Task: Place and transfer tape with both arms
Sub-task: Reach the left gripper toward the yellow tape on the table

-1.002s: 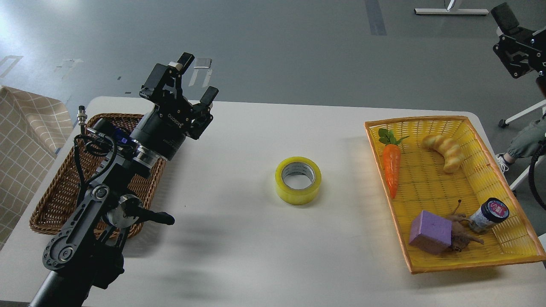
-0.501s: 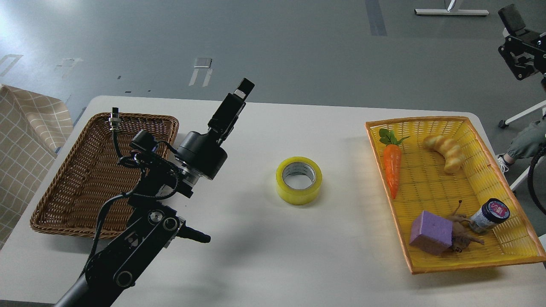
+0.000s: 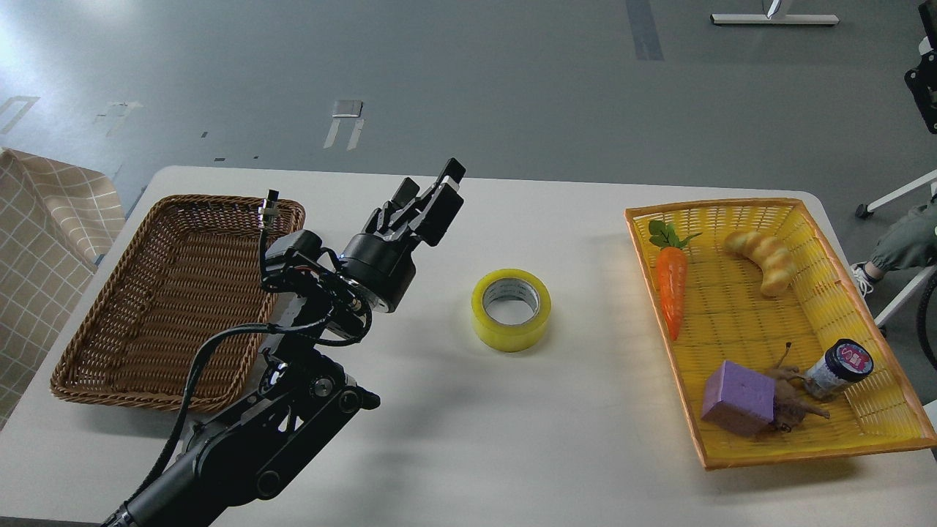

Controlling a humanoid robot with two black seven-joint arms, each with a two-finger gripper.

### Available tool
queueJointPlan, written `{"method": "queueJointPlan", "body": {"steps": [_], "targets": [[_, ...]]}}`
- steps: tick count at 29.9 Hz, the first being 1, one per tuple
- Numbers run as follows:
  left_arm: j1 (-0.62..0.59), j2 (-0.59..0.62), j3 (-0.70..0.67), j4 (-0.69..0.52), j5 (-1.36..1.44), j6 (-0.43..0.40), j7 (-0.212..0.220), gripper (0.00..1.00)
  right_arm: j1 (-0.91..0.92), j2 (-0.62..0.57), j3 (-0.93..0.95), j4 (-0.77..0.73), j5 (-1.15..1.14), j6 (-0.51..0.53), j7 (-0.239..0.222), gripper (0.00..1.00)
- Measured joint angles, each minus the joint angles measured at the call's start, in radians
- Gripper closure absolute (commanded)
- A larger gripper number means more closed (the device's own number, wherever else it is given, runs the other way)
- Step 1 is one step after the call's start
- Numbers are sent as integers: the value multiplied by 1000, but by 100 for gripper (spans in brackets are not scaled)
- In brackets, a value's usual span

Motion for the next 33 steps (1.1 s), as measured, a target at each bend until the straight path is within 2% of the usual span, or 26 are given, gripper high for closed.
{"method": "queueJointPlan", "body": {"steps": [6, 14, 24, 33], "targets": [[1, 24, 35, 27, 21, -11, 13, 2, 0, -3, 4, -12, 0, 0, -4, 0], [1, 90, 38, 80, 113, -75, 26, 1, 3, -1, 2, -13, 0, 0, -6, 0], [19, 39, 41, 49, 82, -72, 20, 1, 8, 3, 0, -7, -1, 0, -8, 0], [-11, 136, 203, 89, 167, -76, 31, 1, 5, 0, 3, -12, 0, 0, -6, 0]]}}
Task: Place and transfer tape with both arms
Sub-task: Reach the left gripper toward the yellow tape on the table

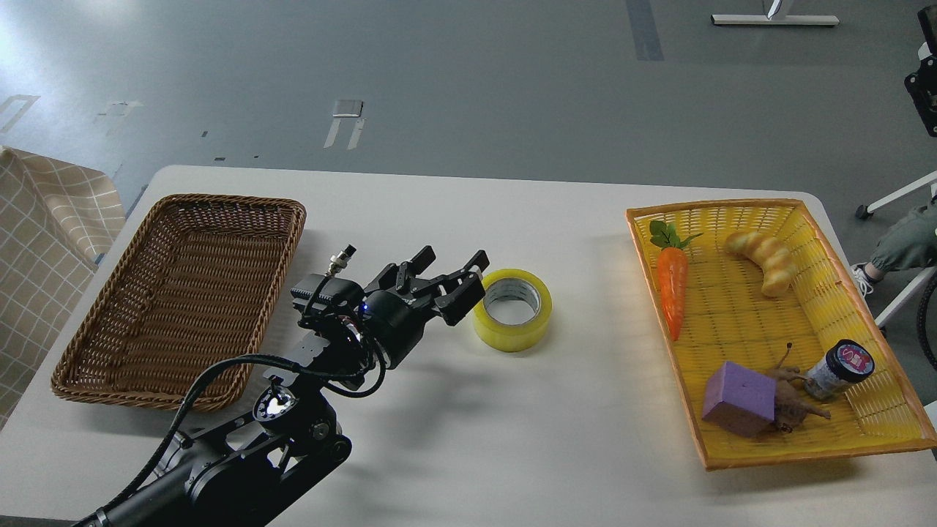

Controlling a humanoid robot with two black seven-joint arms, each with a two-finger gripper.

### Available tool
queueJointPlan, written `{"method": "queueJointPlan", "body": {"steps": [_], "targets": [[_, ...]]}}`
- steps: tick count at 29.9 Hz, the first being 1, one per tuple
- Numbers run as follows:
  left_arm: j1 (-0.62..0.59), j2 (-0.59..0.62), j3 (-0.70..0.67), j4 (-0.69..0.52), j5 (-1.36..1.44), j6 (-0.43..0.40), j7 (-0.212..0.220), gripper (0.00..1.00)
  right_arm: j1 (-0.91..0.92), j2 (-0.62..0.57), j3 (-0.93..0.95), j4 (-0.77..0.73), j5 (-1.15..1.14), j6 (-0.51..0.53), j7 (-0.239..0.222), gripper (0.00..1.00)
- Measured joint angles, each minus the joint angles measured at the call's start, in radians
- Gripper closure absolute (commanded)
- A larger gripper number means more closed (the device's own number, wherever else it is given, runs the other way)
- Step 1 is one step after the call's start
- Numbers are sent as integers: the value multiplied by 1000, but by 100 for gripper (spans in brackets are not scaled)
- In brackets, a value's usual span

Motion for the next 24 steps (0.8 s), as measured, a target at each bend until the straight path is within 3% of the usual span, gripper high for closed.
{"method": "queueJointPlan", "body": {"steps": [9, 24], "targets": [[-64, -1, 14, 72, -9, -10, 6, 1, -9, 1, -1, -1, 0, 0, 0, 0], [-145, -88, 36, 156, -44, -100, 26, 1, -25, 2, 2, -1, 0, 0, 1, 0]]}}
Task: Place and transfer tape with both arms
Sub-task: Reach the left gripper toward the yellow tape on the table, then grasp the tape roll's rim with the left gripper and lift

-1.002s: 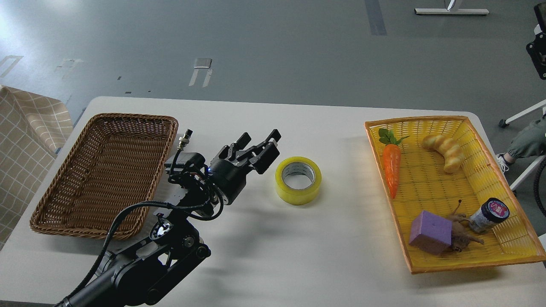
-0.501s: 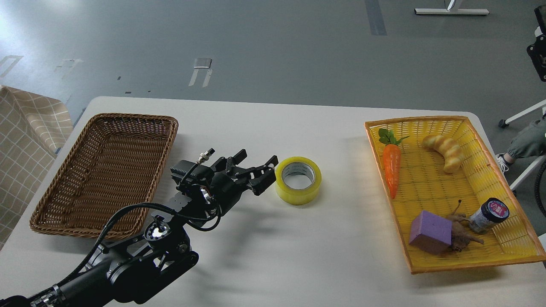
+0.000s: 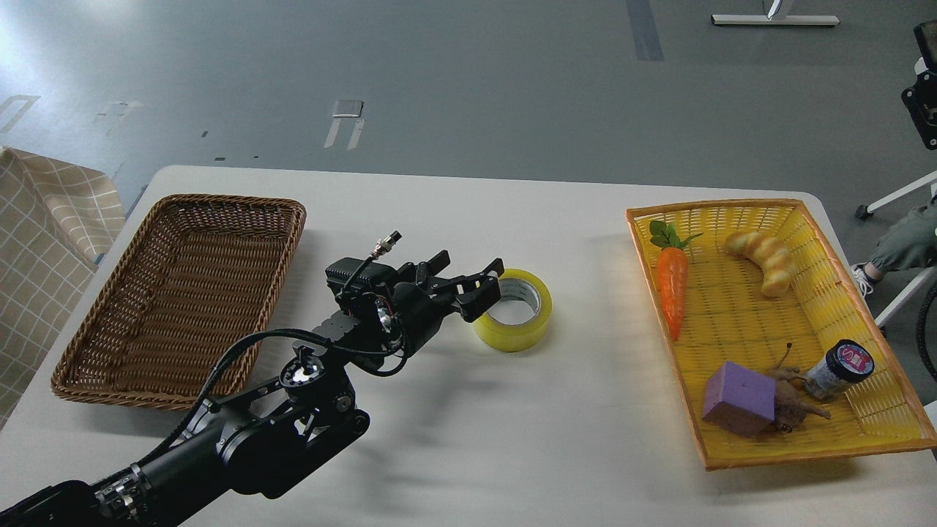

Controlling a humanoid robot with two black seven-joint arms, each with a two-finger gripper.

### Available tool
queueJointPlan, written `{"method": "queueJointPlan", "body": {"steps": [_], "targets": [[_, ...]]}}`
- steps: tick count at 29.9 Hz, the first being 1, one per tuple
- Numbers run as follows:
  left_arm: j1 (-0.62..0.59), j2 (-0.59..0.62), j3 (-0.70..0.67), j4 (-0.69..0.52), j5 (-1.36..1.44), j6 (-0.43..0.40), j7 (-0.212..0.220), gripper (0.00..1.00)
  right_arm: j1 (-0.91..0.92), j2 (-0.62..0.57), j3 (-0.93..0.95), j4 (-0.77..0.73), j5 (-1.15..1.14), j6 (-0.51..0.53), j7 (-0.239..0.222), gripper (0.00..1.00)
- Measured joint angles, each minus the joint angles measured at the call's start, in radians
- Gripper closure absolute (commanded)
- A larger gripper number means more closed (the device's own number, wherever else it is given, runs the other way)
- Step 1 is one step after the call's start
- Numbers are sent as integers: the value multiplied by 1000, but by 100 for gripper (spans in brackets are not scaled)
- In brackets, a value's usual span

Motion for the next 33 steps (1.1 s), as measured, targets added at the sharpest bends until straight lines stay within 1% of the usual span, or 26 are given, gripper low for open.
{"method": "queueJointPlan", "body": {"steps": [5, 11, 14, 19, 24, 30, 33], "targets": [[-27, -14, 33, 40, -2, -4, 10, 1, 0, 0, 0, 0, 0, 0, 0, 0], [-37, -40, 40, 77, -2, -7, 11, 1, 1, 0, 0, 3, 0, 0, 0, 0], [-39, -44, 45, 80, -2, -23, 11, 1, 0, 0, -1, 3, -1, 0, 0, 0], [-55, -47, 46, 80, -4, -73, 11, 1, -13, 0, -1, 3, -1, 0, 0, 0], [-70, -48, 72, 80, -6, -83, 13, 1, -21, -2, -1, 2, -2, 0, 0, 0], [-84, -37, 106, 95, -9, -84, 38, 1, -22, -7, 0, 3, -2, 0, 0, 0], [-86, -34, 107, 109, -9, -84, 43, 1, -25, -7, 0, 3, -2, 0, 0, 0]]}}
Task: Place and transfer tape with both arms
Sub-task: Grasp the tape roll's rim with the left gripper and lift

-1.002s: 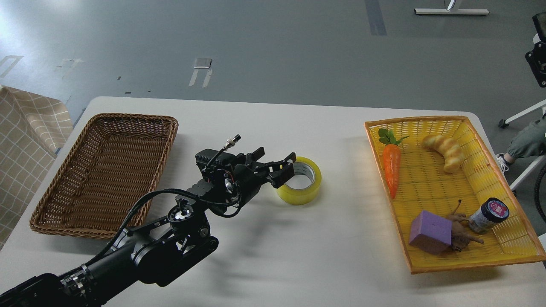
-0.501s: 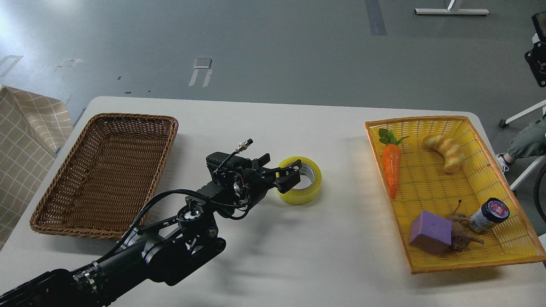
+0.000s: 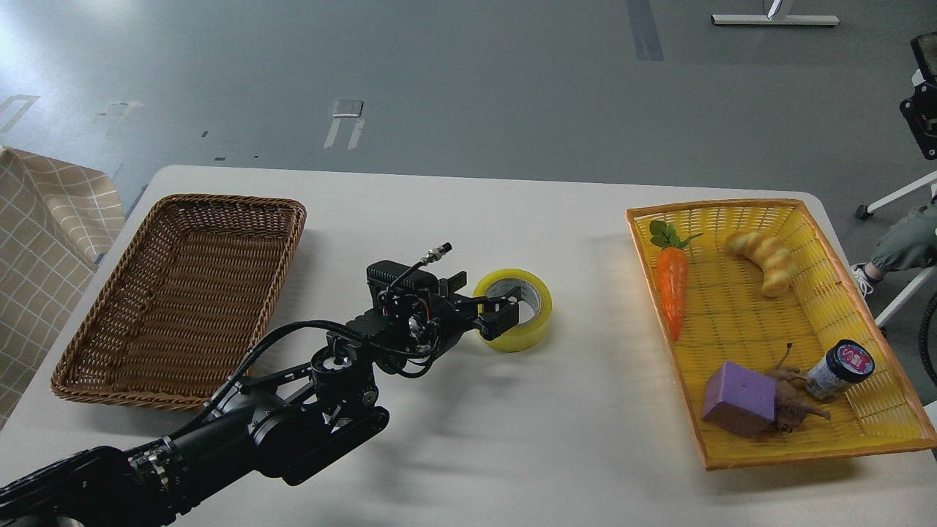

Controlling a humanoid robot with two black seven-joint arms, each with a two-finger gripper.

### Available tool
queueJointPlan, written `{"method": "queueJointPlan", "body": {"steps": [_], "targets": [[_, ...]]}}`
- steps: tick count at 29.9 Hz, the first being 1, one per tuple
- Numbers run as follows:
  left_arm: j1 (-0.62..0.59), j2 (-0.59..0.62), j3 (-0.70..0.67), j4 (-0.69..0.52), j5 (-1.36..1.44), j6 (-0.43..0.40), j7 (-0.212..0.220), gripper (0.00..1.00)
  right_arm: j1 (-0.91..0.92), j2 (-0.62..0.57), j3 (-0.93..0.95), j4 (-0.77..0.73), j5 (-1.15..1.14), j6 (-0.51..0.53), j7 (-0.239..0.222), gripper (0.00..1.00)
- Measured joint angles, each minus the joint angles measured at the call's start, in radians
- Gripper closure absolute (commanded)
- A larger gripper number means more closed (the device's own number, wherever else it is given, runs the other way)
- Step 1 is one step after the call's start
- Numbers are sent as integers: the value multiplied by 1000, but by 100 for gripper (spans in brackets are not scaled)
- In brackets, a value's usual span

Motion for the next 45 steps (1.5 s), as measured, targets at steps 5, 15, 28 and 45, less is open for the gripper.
{"method": "queueJointPlan", "body": {"steps": [5, 15, 28, 45], "targets": [[-10, 1, 2, 22, 0, 0, 1, 1, -6, 0, 0, 0, 0, 0, 0, 0], [-23, -4, 18, 24, 0, -19, 1, 1, -14, 0, -1, -2, 0, 0, 0, 0], [-43, 2, 42, 43, -2, -64, 2, 2, -33, -2, 0, -2, 0, 0, 0, 0], [-70, 2, 59, 59, 1, -123, 2, 27, -55, -3, 1, 0, 0, 0, 2, 0]]}}
